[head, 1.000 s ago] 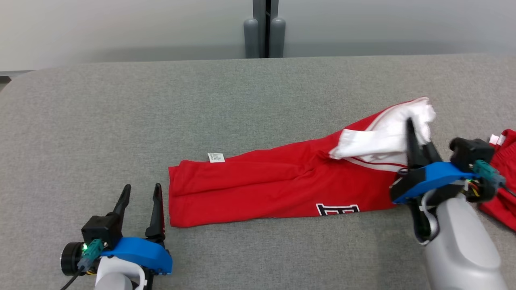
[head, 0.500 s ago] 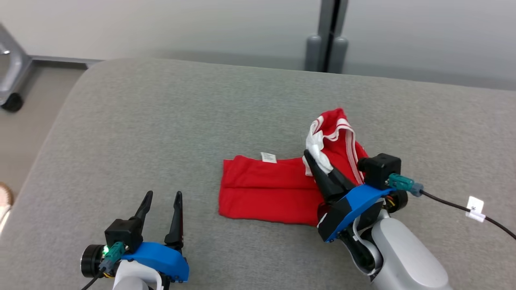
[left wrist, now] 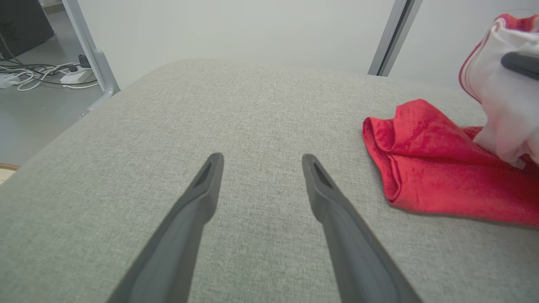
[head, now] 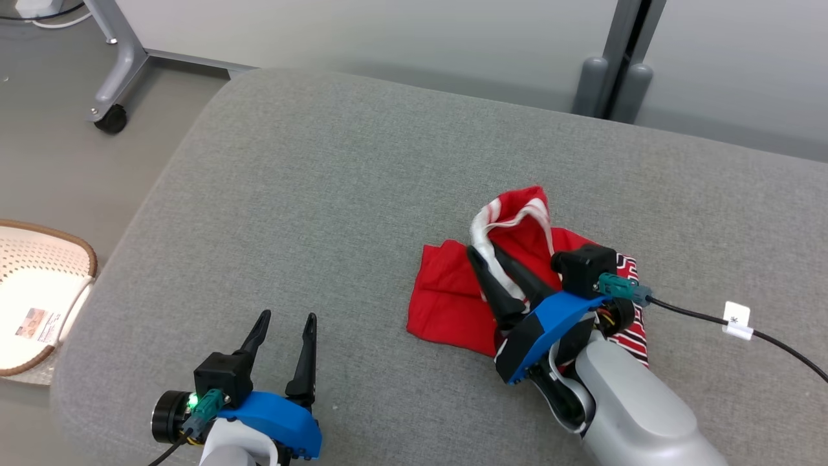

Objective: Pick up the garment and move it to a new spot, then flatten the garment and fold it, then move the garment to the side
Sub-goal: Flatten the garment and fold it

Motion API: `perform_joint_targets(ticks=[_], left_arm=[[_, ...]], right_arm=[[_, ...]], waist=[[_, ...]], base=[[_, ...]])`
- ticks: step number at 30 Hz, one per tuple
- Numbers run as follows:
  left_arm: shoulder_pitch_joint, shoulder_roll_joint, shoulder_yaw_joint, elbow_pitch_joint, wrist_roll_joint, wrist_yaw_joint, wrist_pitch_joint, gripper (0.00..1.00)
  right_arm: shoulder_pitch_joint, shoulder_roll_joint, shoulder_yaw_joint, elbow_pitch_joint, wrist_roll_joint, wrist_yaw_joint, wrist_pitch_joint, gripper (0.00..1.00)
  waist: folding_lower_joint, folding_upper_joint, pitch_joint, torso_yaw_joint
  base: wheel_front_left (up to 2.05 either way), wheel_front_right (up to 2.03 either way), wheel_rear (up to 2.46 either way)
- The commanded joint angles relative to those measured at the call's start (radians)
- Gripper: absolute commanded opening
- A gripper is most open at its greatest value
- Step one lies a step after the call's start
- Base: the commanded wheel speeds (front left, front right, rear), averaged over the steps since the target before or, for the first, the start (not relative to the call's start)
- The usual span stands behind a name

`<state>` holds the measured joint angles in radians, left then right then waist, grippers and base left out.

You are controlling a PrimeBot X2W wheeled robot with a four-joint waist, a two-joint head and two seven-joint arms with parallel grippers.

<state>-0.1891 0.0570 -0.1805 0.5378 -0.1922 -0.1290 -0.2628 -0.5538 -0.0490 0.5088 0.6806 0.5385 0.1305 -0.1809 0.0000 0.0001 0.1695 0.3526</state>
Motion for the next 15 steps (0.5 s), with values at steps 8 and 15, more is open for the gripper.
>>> perform_joint_targets(ticks=[8, 15], left_arm=[[-0.023, 0.005, 0.029, -0.028, 0.028, -0.001, -0.003, 1.0], [-0.028, 0.006, 0.063, -0.065, 0.058, 0.014, -0.003, 1.0]], right_arm=[[-0.043, -0.005, -0.094, -0.038, -0.066, 0.001, -0.084, 1.0], [0.099, -0.003, -0.39, -0.199, -0.273, 0.001, -0.085, 1.0]], waist=[[0.0, -0.0001, -0.007, -0.08], [0.0, -0.0001, -0.023, -0.177]], base=[[0.0, 0.0, 0.0], [0.0, 0.0, 0.0]])
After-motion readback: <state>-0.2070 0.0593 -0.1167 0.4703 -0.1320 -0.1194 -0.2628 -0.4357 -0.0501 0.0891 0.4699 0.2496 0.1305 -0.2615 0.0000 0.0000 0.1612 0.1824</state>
